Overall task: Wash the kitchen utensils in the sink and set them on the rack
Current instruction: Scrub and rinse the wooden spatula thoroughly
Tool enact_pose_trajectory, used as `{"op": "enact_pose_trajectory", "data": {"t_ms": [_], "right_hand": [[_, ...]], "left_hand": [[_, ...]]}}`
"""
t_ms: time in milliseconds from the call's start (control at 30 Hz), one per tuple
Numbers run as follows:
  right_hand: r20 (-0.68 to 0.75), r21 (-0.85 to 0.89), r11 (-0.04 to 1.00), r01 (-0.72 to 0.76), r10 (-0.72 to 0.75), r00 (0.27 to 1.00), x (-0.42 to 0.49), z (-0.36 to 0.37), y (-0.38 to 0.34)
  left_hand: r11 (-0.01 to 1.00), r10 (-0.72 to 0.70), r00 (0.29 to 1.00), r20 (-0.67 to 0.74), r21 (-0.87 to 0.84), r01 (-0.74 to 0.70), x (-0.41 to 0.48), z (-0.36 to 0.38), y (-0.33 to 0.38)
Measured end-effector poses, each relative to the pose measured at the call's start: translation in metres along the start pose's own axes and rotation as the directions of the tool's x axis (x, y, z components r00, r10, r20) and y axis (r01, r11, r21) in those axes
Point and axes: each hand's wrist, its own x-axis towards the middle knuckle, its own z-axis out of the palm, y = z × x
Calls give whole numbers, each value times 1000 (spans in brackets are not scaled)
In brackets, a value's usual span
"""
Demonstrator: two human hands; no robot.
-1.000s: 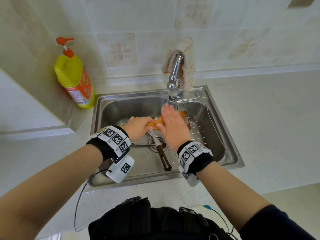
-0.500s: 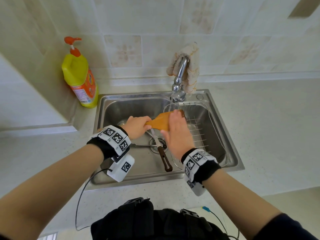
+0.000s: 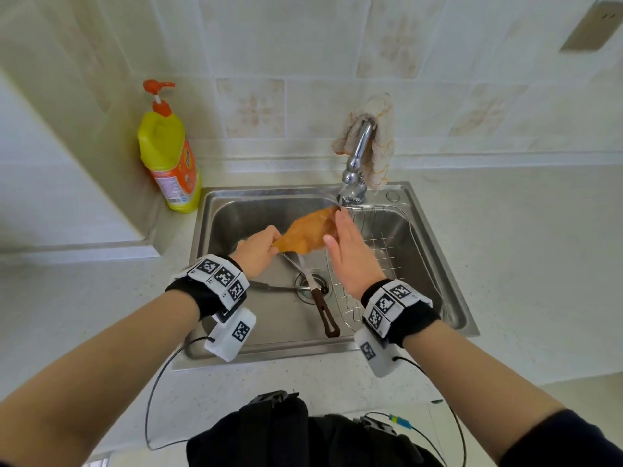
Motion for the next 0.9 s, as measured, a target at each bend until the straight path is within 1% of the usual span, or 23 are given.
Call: {"op": "enact_pose_trajectory", "data": {"t_ms": [67,100,167,233,300,367,433,467,500,567,633,700,800,833,867,900], "right_hand": [[-20,108,994,-36,38,999,-6,5,-3],[-11,126,990,-60,62,998,-11,8,-3],[56,105,988,-114,109,993,-21,13,-3],[125,58,988,-142,134,983,-28,16,-2],[149,52,986,-159,150,977,-31,20,-4],[166,71,980,-184,171,971,-31,23,-7],[195,121,974,-191,165,967,-31,26,-9],[192,153,971,-184,154,969,-31,28,-10],[176,179,966,-184,153,973,-31,28,-10],[138,196,955,-221,196,971,-31,26,-9],[98,161,959,-234,221,970,-32,20,-5],[71,120,969,-214,207,976,-33,13,3],[109,39,968,-248,243,964,-35,0,23],[118,12,962,-274,271,955,-36,-3,29],[116,-16,955,-297,297,948,-38,-6,35],[92,-53,951,-304,308,947,-38,-8,38]], "left_hand": [[997,-9,998,-66,-81,4,4,4,-9],[991,-9,995,-97,-133,-4,4,6,-11],[968,1,987,-162,-247,-42,5,10,-10],[917,-8,977,-213,-392,-78,3,14,-4],[848,-13,971,-241,-516,-117,2,17,5],[785,9,970,-245,-599,-158,0,18,15],[697,36,971,-238,-690,-195,-3,21,26],[627,49,974,-223,-752,-204,-5,23,30],[551,55,979,-197,-812,-194,-7,25,34],[413,58,991,-124,-900,-137,-12,29,41],[335,76,995,-69,-938,-91,-14,33,45],[264,79,996,-45,-963,-64,-13,33,49],[111,-29,1000,-7,-994,-4,-6,29,52],[87,-69,998,10,-996,16,-3,29,52],[94,-97,995,19,-995,28,-1,30,53],[128,-122,993,12,-991,28,0,31,55]]}}
